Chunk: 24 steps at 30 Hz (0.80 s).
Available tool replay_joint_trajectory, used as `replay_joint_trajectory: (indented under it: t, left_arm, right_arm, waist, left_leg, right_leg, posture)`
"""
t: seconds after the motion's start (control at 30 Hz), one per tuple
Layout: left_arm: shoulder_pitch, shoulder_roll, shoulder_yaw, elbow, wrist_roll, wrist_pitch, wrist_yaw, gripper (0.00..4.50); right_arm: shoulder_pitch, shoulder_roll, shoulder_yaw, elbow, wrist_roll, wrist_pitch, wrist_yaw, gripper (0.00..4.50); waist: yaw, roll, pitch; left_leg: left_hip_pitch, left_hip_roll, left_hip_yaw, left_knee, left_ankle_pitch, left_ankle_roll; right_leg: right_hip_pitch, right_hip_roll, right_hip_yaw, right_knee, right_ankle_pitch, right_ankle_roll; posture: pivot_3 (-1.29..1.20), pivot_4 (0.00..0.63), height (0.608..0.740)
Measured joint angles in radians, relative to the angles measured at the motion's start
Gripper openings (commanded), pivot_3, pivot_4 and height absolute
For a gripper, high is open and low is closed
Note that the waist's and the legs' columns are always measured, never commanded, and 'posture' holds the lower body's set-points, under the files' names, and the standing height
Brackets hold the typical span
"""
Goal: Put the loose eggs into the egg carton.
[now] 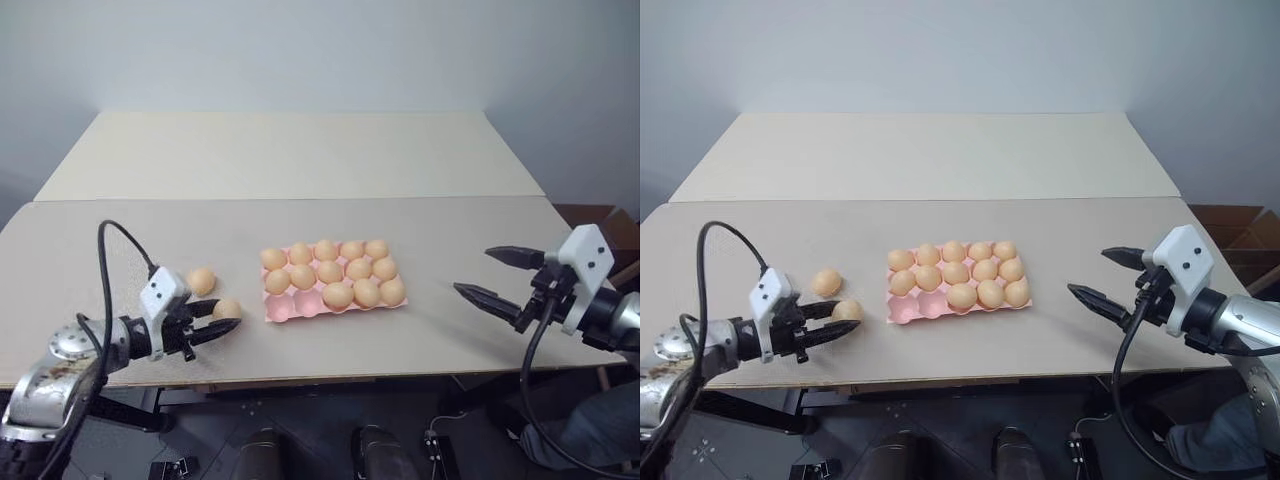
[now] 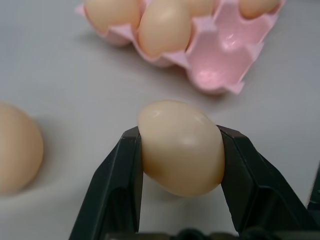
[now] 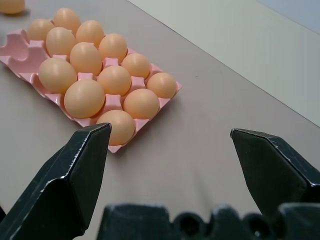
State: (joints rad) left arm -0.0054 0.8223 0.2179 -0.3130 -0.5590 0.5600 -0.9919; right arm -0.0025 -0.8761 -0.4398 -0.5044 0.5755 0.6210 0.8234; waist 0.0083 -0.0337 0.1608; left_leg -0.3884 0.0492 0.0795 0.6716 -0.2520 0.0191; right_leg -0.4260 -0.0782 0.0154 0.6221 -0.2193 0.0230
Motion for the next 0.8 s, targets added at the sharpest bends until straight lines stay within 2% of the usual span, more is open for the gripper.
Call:
replay_joint_trajectory:
  t: [0.1,0.2,0.4,0.53,0.8]
  left_arm:
    - [-0.039,0.011,0.02,-0.039,-0.084,0.014,-0.063,1.91]
    - [-0.116,-0.001,-0.021,-0.054,-0.092,0.015,-0.064,1.91]
    - [-0.27,-0.181,-0.276,-0.021,0.012,0.018,0.025,1.91]
    - [-0.325,-0.225,-0.351,0.036,0.104,0.012,0.104,1.91]
    - [-0.354,-0.228,-0.356,0.09,0.139,0.013,0.111,4.47]
  right_arm:
    - [0.0,0.0,0.0,-0.007,0.0,0.001,-0.006,4.5]
    - [-0.004,0.002,0.003,-0.012,0.0,0.001,-0.022,4.5]
    - [-0.017,0.008,0.027,-0.021,0.001,0.001,-0.045,4.5]
    - [-0.008,0.011,0.027,-0.038,0.009,0.001,-0.065,4.5]
    - [0.01,0.017,0.023,-0.076,0.038,0.014,-0.087,4.5]
  waist:
    - [0.002,0.0,0.0]
    - [0.004,0.0,0.0]
    - [0.004,0.0,0.0]
    - [-0.006,0.0,0.0]
    - [-0.005,0.0,0.0]
  left_leg:
    - [0.0,0.0,0.0,0.0,0.0,0.0]
    - [0.0,-0.001,0.0,0.002,0.0,0.0]
    - [-0.002,-0.001,-0.002,0.004,0.0,0.0]
    - [-0.002,-0.001,-0.003,0.004,0.0,0.0]
    - [-0.002,-0.001,-0.004,0.004,0.0,0.0]
  right_leg:
    - [0.0,0.0,0.0,0.0,0.0,0.0]
    - [0.002,0.0,0.0,0.0,0.0,0.001]
    - [0.002,0.001,0.0,-0.001,0.006,0.009]
    - [0.002,0.002,0.0,-0.001,0.007,0.008]
    - [0.002,0.001,-0.001,-0.001,0.006,0.009]
  posture:
    - [0.0,0.15,0.74]
    - [0.0,0.15,0.74]
    - [0.0,0.15,0.74]
    - [0.0,0.15,0.74]
    - [0.0,0.15,0.74]
